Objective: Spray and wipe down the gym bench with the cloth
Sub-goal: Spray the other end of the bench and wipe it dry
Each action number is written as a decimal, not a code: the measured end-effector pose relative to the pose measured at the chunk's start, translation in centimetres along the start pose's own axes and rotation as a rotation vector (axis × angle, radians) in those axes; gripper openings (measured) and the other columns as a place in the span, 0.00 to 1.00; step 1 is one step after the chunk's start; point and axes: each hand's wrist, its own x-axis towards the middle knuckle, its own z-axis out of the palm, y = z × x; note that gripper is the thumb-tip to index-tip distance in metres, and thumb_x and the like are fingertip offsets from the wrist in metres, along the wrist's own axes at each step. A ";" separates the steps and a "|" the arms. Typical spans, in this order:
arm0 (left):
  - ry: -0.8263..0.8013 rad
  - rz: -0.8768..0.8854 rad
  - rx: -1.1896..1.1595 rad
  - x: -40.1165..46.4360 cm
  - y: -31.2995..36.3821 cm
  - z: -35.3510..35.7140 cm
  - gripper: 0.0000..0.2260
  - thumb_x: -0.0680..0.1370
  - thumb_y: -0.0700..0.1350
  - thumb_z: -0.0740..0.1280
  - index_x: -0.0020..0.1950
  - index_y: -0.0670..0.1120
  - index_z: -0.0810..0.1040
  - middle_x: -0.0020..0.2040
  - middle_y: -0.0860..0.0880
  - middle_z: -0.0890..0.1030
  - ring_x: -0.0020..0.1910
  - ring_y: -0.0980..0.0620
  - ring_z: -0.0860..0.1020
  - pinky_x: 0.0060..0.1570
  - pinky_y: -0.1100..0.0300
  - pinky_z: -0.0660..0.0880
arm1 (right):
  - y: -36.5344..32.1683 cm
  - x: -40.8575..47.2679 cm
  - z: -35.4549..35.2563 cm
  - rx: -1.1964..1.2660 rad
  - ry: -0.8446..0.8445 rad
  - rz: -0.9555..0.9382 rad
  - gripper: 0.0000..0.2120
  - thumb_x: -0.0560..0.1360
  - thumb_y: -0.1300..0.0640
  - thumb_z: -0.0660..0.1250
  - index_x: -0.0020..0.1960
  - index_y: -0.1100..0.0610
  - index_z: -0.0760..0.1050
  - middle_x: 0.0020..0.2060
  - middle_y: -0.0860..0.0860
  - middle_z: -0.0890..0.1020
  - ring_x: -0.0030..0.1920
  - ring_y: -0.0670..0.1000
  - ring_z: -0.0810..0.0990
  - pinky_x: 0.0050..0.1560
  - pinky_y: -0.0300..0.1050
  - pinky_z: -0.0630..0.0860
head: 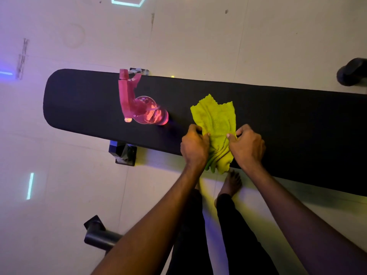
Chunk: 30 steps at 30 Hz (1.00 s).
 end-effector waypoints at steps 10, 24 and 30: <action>0.083 0.150 -0.271 4.3 3.7 -3.0 0.08 0.79 0.39 0.70 0.57 0.43 0.84 0.47 0.44 0.84 0.45 0.51 0.80 0.47 0.57 0.78 | -1.2 3.0 -1.4 0.705 -0.117 0.110 0.07 0.76 0.62 0.73 0.52 0.58 0.77 0.40 0.58 0.82 0.39 0.53 0.78 0.44 0.52 0.76; 0.119 0.065 0.092 2.9 1.3 -2.1 0.15 0.79 0.46 0.69 0.64 0.41 0.77 0.60 0.41 0.81 0.59 0.40 0.78 0.59 0.46 0.76 | -1.8 1.9 -0.5 0.312 -0.194 0.005 0.13 0.73 0.46 0.77 0.45 0.56 0.84 0.39 0.51 0.83 0.44 0.54 0.81 0.44 0.43 0.71; 0.080 -0.096 -0.046 2.9 -0.1 -2.3 0.13 0.80 0.51 0.70 0.61 0.44 0.80 0.56 0.44 0.84 0.56 0.44 0.81 0.52 0.56 0.73 | -2.8 2.1 -0.4 0.116 -0.209 0.126 0.20 0.73 0.42 0.77 0.53 0.58 0.84 0.56 0.60 0.86 0.60 0.63 0.82 0.64 0.57 0.78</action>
